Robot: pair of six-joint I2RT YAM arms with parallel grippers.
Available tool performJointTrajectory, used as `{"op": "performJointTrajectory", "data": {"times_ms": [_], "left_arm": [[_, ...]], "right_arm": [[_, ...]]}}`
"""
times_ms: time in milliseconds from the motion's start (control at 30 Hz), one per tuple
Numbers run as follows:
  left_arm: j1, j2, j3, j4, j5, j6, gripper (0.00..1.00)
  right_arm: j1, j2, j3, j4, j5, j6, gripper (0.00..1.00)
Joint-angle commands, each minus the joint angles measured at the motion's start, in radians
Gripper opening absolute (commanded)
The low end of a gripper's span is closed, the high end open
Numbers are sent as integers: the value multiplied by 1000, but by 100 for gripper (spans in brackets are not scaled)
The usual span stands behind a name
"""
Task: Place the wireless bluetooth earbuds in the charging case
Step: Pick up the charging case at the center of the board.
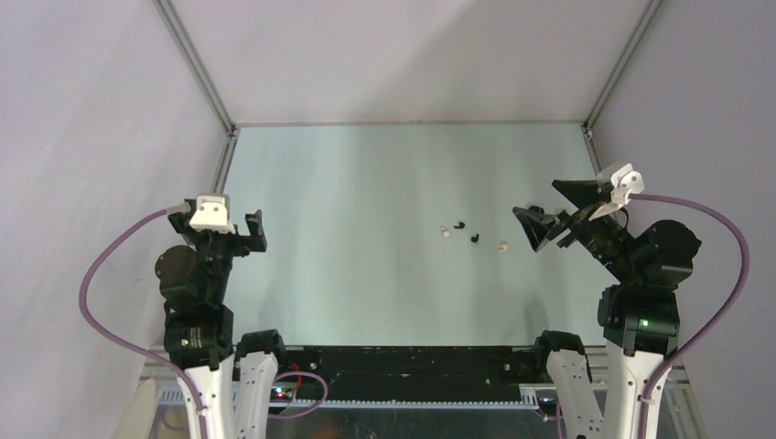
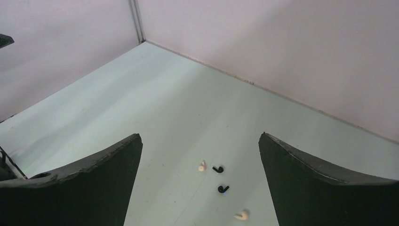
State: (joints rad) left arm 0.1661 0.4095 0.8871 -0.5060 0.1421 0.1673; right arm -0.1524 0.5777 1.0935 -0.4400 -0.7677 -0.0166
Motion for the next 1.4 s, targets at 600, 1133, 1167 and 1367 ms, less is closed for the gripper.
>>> {"op": "performJointTrajectory", "data": {"times_ms": [600,1133,1167,1367], "left_arm": [[-40,313,7,61,-3,66,99],[-73,347,-16,48,79,90,99],[-75,346,-16,47,82,90,99],[-79,315,-23,48,96,94,99]], "right_arm": [[235,436,36,-18,608,-167,100],[186,847,186,-139,803,-192,100],[182,856,186,-146,797,-194,100],[113,942,186,-200,723,-182,97]]}}
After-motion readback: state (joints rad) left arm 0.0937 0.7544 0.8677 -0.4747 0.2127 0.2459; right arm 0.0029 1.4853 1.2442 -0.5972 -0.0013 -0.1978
